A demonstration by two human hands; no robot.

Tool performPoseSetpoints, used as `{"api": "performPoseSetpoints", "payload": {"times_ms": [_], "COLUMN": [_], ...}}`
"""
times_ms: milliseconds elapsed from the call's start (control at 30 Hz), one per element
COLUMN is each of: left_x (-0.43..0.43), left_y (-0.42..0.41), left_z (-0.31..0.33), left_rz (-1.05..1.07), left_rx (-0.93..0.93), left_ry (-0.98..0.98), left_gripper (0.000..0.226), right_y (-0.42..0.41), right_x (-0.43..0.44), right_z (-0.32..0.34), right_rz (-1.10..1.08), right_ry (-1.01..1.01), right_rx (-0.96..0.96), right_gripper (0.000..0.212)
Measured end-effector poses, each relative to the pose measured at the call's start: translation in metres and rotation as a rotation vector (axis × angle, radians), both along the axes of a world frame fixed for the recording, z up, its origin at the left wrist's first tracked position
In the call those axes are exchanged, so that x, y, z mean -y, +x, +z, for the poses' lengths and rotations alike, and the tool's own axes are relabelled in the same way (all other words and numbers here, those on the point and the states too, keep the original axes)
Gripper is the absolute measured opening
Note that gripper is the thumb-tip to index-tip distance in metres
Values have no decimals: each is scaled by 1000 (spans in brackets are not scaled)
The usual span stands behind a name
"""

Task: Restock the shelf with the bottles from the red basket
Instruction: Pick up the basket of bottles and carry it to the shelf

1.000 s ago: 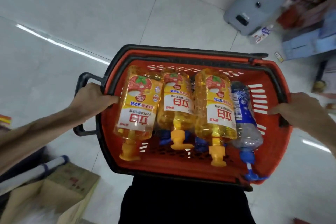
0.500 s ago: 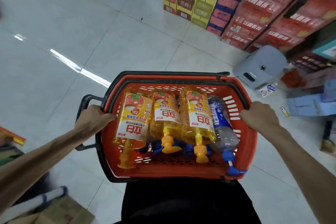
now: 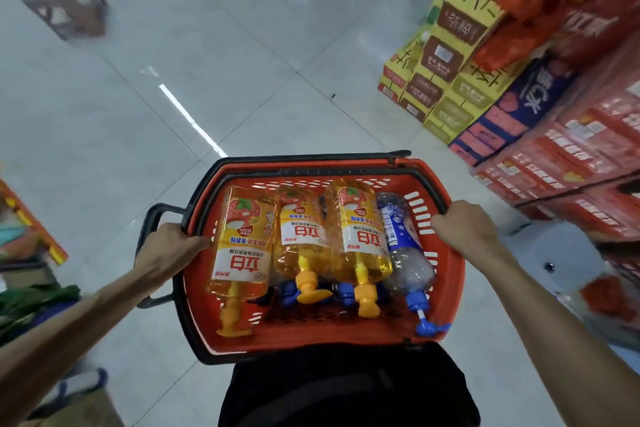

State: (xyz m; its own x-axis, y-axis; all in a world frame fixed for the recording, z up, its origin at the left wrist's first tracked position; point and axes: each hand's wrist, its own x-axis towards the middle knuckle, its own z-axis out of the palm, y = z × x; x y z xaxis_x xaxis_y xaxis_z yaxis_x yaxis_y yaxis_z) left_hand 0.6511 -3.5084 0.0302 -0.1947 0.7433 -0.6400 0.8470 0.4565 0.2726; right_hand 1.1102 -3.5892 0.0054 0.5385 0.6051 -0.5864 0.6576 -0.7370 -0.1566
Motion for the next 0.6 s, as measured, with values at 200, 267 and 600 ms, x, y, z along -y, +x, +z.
{"api": "performPoseSetpoints", "payload": {"times_ms": [200, 267, 600], "left_x": [-138, -182, -369], "left_y": [-32, -41, -50], "left_z": [-11, -9, -3], "left_rz": [32, 39, 65], "left_rx": [60, 61, 35], "left_ry": [17, 26, 34], "left_gripper": [31, 32, 30], "right_y": [-33, -42, -53], "right_x": [-149, -195, -395], "right_z": [1, 6, -2], "right_rz": [18, 28, 66], "right_ry": [-41, -40, -10], "right_rx": [38, 32, 10], "right_gripper": [29, 32, 34]}}
